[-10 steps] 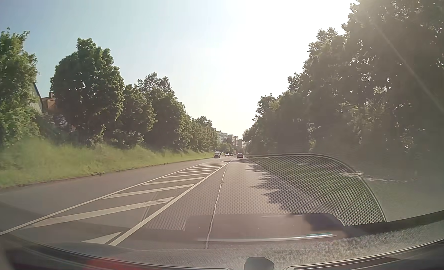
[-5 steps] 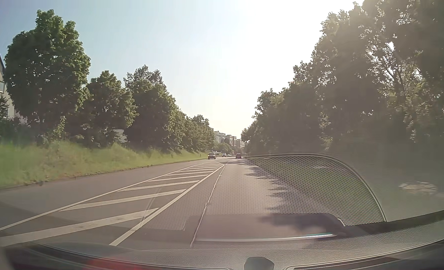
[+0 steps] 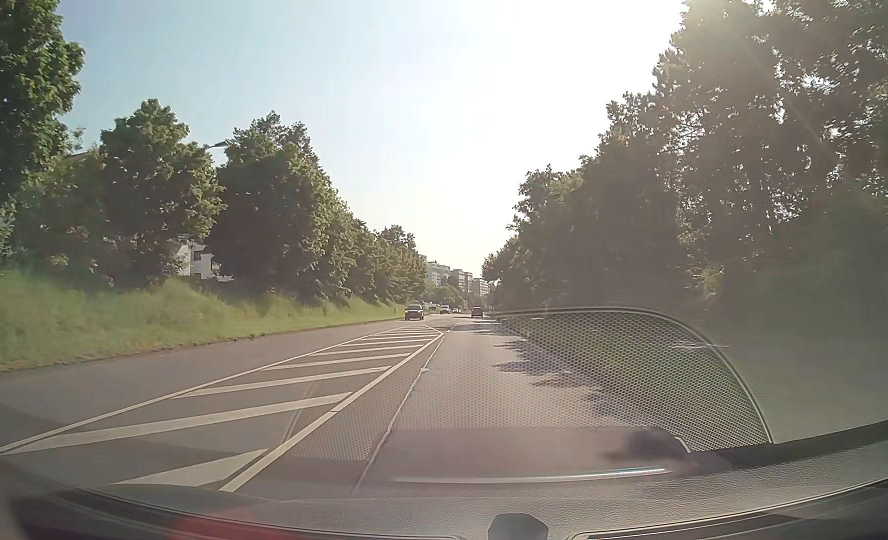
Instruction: Follow the waypoints while adhering to traffic rules and regulations
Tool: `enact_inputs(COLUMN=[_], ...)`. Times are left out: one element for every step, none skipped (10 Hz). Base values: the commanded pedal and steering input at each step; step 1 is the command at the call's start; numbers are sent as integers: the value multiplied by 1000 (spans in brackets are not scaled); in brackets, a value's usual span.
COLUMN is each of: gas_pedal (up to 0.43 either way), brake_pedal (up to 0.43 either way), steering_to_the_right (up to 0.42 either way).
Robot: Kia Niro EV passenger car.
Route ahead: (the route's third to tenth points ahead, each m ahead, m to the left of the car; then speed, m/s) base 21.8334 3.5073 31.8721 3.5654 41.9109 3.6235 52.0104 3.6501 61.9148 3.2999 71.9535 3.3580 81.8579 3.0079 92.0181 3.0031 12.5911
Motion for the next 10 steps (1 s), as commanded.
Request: enact_inputs(gas_pedal=[47,47,47,47,47,47,47,47,47,47], brake_pedal=[30,30,30,30,30,30,30,24,30,30], steering_to_the_right=[0,0,-1,0,-1,-1,0,0,0,0])
